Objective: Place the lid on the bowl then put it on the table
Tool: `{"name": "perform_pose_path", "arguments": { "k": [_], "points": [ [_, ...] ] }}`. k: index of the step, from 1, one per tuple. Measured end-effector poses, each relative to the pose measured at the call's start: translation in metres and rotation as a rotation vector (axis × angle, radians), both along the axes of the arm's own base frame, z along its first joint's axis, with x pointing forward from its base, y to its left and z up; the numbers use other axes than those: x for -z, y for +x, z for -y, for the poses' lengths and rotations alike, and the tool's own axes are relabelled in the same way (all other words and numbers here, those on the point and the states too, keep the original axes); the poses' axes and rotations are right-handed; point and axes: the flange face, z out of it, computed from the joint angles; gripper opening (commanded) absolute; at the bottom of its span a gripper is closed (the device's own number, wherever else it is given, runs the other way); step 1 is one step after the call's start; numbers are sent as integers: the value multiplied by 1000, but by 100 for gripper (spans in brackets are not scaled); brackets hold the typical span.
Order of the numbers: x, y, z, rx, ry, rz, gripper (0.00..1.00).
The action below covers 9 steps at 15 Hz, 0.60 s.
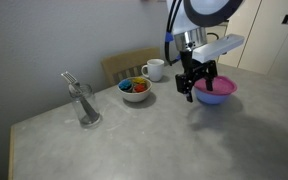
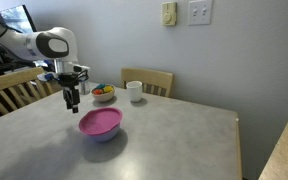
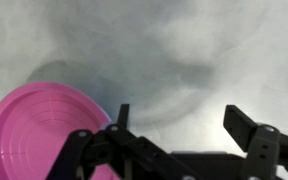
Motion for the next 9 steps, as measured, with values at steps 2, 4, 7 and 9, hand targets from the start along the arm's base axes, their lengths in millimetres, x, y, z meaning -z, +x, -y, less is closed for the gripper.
{"name": "perform_pose_path", "arguments": {
  "k": [2, 4, 7, 9],
  "points": [
    [-13, -12, -17, 6, 70, 37, 100],
    [-24, -24, -30, 7, 125, 61, 100],
    [-39, -37, -42, -9, 204, 88, 100],
    [-47, -44, -47, -18, 247, 89, 100]
  ]
}}
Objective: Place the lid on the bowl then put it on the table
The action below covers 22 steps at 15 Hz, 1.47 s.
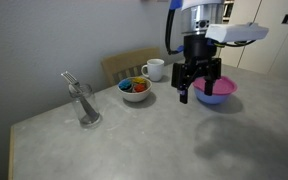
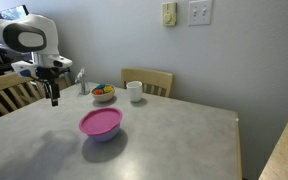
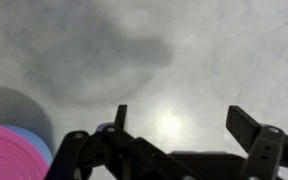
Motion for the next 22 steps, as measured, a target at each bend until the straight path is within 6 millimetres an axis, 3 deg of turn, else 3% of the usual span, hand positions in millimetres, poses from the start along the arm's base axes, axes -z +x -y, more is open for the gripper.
{"name": "perform_pose_path", "arguments": {
  "k": [5, 10, 18, 22],
  "points": [
    [-17, -17, 6, -13, 39, 3, 100],
    [-20, -34, 55, 1, -26, -51, 100],
    [-16, -33, 43, -16, -48, -54, 100],
    [0, -17, 41, -32, -148, -39, 100]
  ]
}}
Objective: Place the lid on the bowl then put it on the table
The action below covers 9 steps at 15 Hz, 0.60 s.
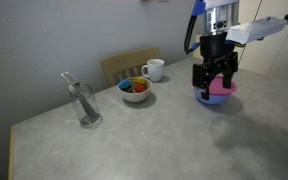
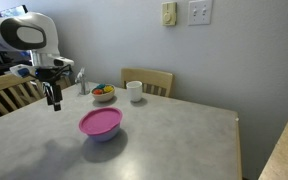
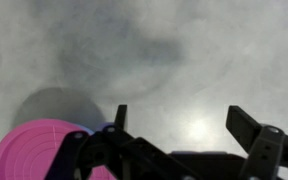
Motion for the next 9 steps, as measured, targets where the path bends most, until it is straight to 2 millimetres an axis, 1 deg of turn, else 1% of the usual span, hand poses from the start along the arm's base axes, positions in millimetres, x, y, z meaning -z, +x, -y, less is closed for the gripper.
{"name": "perform_pose_path", "arguments": {
  "k": [2, 4, 7, 9],
  "points": [
    [4, 12, 5, 4, -42, 25, 100],
    [3, 22, 14, 23, -82, 49, 100],
    [0, 35, 36, 78, -149, 81, 100],
    [3, 40, 53, 123, -193, 90, 100]
  ]
}}
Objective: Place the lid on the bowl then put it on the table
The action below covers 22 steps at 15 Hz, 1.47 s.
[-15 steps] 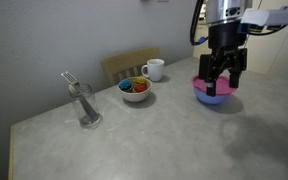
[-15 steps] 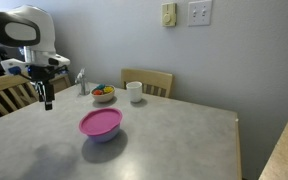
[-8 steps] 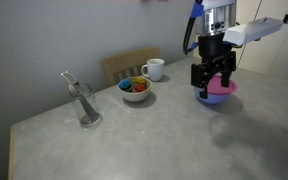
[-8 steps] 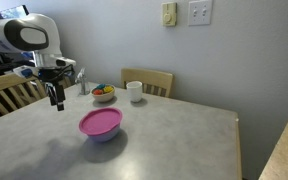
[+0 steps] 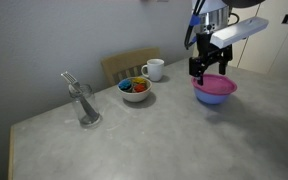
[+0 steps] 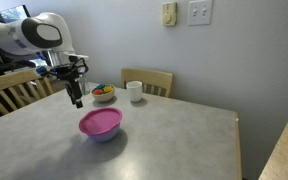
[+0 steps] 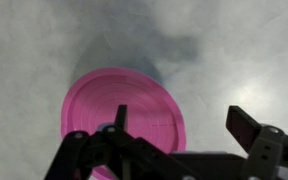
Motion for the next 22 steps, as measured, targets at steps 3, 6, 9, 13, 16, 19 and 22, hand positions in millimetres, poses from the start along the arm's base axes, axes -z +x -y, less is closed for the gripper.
{"name": "perform_pose_path", "arguments": {
  "k": [3, 6, 9, 13, 16, 19, 22],
  "points": [
    [18, 5, 14, 41, -26, -17, 92],
    [39, 11, 17, 50, -36, -41, 91],
    [49, 19, 16, 50, -40, -47, 85],
    [49, 30, 18, 54, -45, -40, 48],
    [46, 33, 20, 56, -47, -34, 29],
    [45, 34, 20, 57, -47, -31, 6],
    [45, 34, 20, 57, -47, -32, 0]
  ]
}}
